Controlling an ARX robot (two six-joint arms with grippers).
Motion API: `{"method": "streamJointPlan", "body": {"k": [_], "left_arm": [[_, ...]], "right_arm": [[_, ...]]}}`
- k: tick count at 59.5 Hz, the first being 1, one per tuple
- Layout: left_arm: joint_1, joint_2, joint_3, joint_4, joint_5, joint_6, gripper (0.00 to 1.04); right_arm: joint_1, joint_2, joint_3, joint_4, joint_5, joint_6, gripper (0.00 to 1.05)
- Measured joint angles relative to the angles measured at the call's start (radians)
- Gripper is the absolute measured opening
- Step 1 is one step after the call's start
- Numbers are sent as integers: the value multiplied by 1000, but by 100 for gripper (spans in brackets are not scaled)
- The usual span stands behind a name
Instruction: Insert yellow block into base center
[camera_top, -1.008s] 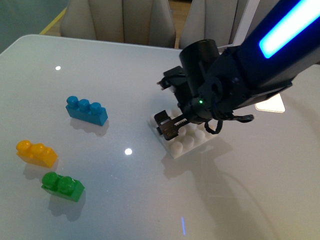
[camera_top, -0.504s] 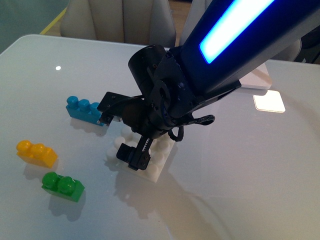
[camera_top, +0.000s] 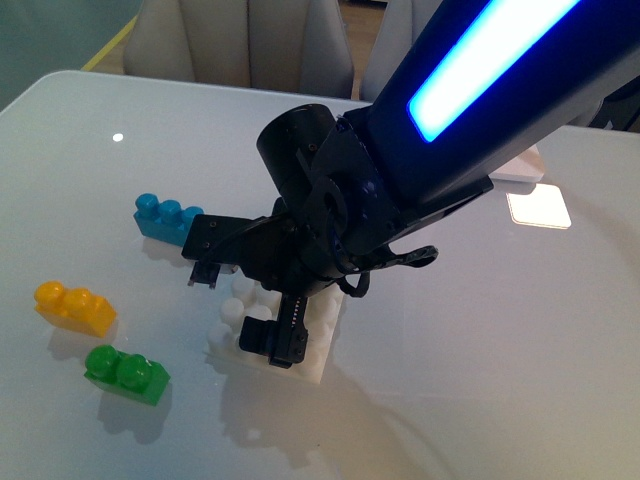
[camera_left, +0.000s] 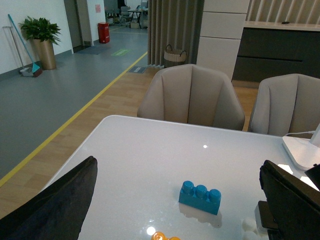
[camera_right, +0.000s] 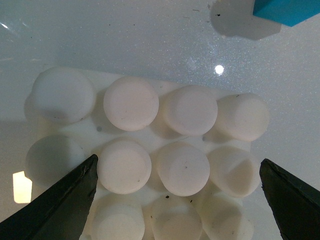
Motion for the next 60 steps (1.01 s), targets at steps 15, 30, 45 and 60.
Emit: {"method": "streamJointPlan", "body": {"k": [15,30,45,60], "left_arm": [[0,0,0,0,0,0,97],[0,0,0,0,0,0,97],[0,0,0,0,0,0,97],[0,0,0,0,0,0,97]], "right_arm": [[-23,-40,-81,139,-41,51,96],[-90,-137,-240,332,-20,172,96],[-159,-250,-317,504,-84,395,96],[-137,-314,-381,573,-126,530,96]]}}
